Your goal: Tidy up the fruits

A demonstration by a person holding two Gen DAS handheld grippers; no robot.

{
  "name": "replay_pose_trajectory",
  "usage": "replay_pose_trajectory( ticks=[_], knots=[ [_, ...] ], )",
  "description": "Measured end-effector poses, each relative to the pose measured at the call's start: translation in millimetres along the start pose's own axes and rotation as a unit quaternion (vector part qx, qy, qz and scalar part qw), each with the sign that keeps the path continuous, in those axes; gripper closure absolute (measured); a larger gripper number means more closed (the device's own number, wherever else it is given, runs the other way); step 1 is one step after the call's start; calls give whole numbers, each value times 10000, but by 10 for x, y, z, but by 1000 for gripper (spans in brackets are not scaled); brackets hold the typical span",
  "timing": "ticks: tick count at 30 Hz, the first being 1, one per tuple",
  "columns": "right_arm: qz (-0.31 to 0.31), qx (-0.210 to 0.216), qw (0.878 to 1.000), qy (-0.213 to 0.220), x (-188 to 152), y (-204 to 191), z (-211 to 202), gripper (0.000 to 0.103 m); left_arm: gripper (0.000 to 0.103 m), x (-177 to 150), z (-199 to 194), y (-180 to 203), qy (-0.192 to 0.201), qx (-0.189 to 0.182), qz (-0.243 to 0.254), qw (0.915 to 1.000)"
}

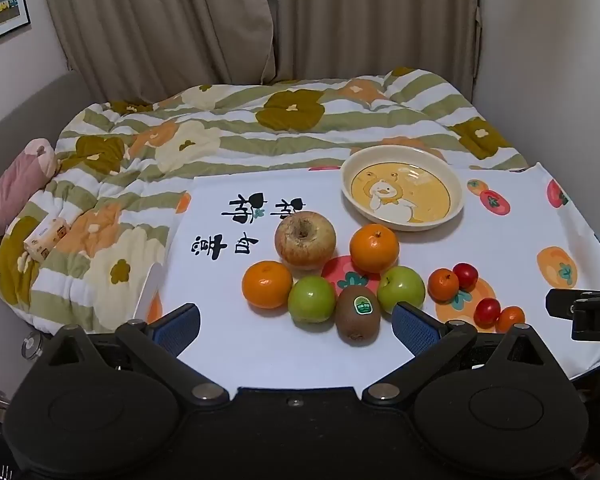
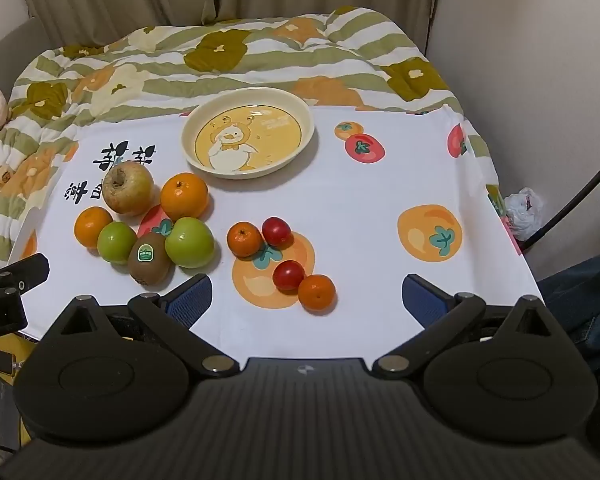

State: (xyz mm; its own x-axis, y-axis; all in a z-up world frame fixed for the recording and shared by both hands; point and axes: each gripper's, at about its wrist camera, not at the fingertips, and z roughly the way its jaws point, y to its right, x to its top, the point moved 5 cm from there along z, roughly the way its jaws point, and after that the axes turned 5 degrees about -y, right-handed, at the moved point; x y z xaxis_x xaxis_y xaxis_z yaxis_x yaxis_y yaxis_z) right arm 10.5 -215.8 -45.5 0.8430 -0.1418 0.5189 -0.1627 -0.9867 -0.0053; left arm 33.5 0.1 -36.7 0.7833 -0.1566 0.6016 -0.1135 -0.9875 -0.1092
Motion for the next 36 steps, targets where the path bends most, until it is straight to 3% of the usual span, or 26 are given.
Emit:
replay_pose_trajectory(
  ticks=[36],
  knots=[
    [70, 33, 10000, 16, 3, -17, -3, 0, 0, 51, -71, -5, 179, 72, 117, 9997]
  ],
)
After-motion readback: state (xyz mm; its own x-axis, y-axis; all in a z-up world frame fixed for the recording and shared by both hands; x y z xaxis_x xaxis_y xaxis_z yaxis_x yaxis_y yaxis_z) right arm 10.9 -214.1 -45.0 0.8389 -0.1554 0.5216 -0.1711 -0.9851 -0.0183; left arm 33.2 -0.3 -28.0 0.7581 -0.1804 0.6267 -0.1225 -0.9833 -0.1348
